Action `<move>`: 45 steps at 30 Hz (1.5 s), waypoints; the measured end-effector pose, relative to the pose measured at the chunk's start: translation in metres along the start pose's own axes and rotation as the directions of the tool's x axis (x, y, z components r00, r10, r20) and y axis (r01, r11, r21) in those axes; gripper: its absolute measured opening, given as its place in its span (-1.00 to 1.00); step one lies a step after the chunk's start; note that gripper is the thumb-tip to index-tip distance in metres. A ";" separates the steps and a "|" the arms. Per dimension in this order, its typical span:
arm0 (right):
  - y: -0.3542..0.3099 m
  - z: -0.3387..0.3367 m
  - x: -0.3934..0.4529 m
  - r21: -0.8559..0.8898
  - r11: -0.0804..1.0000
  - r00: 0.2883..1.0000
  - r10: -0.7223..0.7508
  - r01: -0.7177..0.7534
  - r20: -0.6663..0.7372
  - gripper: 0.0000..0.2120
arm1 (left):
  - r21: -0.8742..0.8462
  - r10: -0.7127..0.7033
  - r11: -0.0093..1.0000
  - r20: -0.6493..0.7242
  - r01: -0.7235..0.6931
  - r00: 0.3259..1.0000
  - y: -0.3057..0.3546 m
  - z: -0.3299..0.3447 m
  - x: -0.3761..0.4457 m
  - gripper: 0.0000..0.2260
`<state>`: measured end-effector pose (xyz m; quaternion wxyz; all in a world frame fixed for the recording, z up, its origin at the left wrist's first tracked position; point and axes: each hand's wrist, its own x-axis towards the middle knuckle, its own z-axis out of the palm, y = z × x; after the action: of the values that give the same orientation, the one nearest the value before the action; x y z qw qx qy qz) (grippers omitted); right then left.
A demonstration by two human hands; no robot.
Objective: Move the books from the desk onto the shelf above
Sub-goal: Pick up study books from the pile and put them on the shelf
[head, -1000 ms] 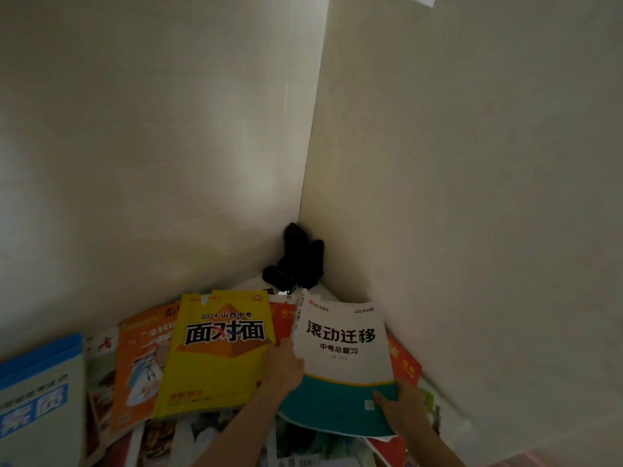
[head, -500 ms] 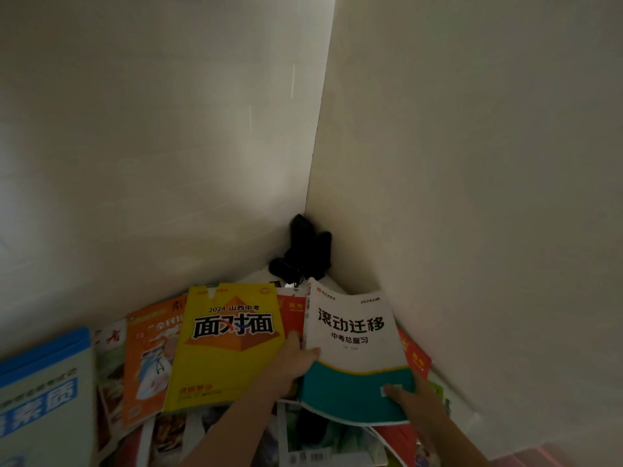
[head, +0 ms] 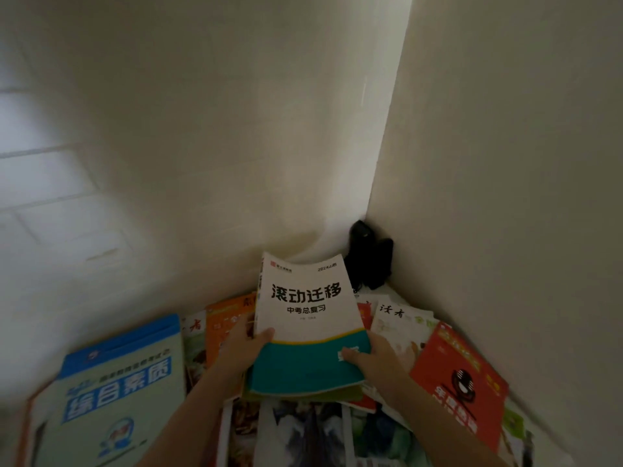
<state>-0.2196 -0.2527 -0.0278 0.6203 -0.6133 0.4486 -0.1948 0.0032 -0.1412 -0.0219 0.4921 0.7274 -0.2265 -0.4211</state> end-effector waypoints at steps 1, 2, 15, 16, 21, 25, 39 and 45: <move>0.003 0.004 0.002 -0.013 1.000 1.000 0.018 -0.018 0.005 -0.86 | 0.027 -0.010 1.000 0.000 0.010 1.000 -0.008 -0.004 0.003 -0.74; 0.009 0.006 0.005 -0.016 0.999 0.999 0.038 -0.038 0.003 -0.84 | 0.070 -0.022 0.997 0.009 0.021 1.000 -0.016 -0.007 0.007 -0.74; 0.029 0.002 0.018 -0.210 0.976 0.996 0.064 -0.051 0.058 -0.77 | -0.020 -0.269 0.963 0.006 0.269 0.963 -0.015 0.000 0.017 -0.65; 0.029 0.003 0.017 -0.180 0.982 0.997 0.073 -0.065 0.038 -0.76 | -0.025 -0.290 0.957 0.033 0.290 0.957 -0.015 0.001 0.017 -0.66; 0.032 0.003 0.011 -0.155 0.984 0.995 0.096 -0.090 0.028 -0.72 | 0.026 -0.264 0.964 0.065 0.263 0.962 -0.014 -0.002 0.014 -0.55; 0.027 0.012 0.003 -0.184 0.975 0.988 0.137 -0.121 0.073 -0.63 | -0.056 -0.232 0.970 0.066 0.236 0.970 -0.008 -0.015 -0.001 -0.45; 0.005 0.058 -0.035 0.086 0.894 0.898 0.436 -0.440 0.065 -0.65 | -0.327 -0.256 0.904 0.096 0.273 0.962 -0.042 -0.062 -0.073 -0.48; -0.027 0.072 -0.052 0.121 0.905 0.901 0.377 -0.408 0.214 -0.62 | -0.322 -0.158 0.930 0.082 0.176 0.984 -0.036 -0.082 -0.099 -0.60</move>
<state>-0.1811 -0.1736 0.0029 0.7340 -0.4725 0.4859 -0.0434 0.0151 -0.0095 -0.0027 0.5624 0.6402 -0.1037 -0.5129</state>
